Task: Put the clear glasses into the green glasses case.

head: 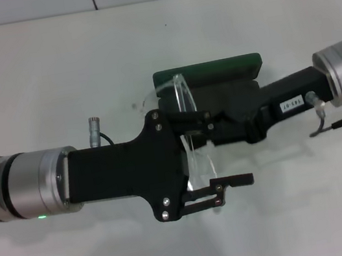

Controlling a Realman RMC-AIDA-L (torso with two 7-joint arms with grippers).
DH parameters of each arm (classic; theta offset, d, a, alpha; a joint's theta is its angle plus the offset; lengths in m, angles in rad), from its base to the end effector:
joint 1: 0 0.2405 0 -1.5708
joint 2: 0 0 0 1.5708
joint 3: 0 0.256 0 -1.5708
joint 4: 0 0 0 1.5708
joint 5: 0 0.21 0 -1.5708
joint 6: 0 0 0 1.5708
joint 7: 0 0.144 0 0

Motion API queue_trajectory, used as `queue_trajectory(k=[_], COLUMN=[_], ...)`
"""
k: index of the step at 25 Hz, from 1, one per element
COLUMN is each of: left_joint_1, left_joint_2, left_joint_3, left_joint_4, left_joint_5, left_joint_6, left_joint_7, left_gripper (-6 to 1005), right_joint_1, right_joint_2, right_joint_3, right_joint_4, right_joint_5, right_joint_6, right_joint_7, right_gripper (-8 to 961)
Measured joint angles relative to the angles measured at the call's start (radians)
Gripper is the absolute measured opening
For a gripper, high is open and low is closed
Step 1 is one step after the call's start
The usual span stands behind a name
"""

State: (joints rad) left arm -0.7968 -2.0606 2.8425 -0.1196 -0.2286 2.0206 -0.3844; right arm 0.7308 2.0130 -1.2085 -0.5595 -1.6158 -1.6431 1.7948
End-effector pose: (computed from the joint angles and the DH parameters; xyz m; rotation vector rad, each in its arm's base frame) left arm -0.1836 0.2735 -0.0391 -2.7251 0.5466 -1.4520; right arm 0.1604 0.3382 -0.0320 2.7023 -0.7833 -0.7208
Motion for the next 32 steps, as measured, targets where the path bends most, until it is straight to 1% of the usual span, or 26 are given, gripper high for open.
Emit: queue_trajectory(k=[5, 10, 14, 19, 23, 28, 32], left_joint_1=[0.007, 0.015, 0.019, 0.019, 0.019, 0.02, 0.046], left_joint_2=[-0.001, -0.004, -0.005, -0.012, -0.017, -0.017, -0.012], left_joint_3=[0.0, 0.0, -0.002, -0.007, -0.008, -0.009, -0.009], left_joint_4=[-0.002, -0.014, -0.014, -0.014, -0.013, -0.005, -0.002], left_joint_5=[0.0, 0.0, 0.0, 0.0, -0.002, -0.025, -0.064], left_joint_6=[-0.001, -0.003, -0.011, -0.024, -0.038, -0.03, 0.0], left_joint_7=[0.001, 0.0, 0.0, 0.0, 0.005, 0.0, 0.0], left_gripper=[461, 461, 461, 461, 461, 461, 462], right_joint_1=[0.016, 0.019, 0.024, 0.025, 0.023, 0.016, -0.003], right_joint_2=[0.0, 0.0, 0.0, -0.001, -0.002, -0.006, -0.01], right_joint_3=[-0.043, -0.048, -0.049, -0.05, -0.049, -0.042, -0.024], right_joint_4=[0.001, -0.003, -0.003, -0.003, 0.0, -0.002, -0.012], right_joint_5=[-0.002, -0.011, -0.012, -0.014, -0.022, -0.038, -0.043], right_joint_6=[-0.039, -0.057, -0.097, -0.134, -0.138, -0.132, -0.101], right_joint_7=[0.001, 0.003, 0.001, 0.0, -0.001, -0.002, -0.015], right_gripper=[53, 53, 52, 52, 52, 52, 52])
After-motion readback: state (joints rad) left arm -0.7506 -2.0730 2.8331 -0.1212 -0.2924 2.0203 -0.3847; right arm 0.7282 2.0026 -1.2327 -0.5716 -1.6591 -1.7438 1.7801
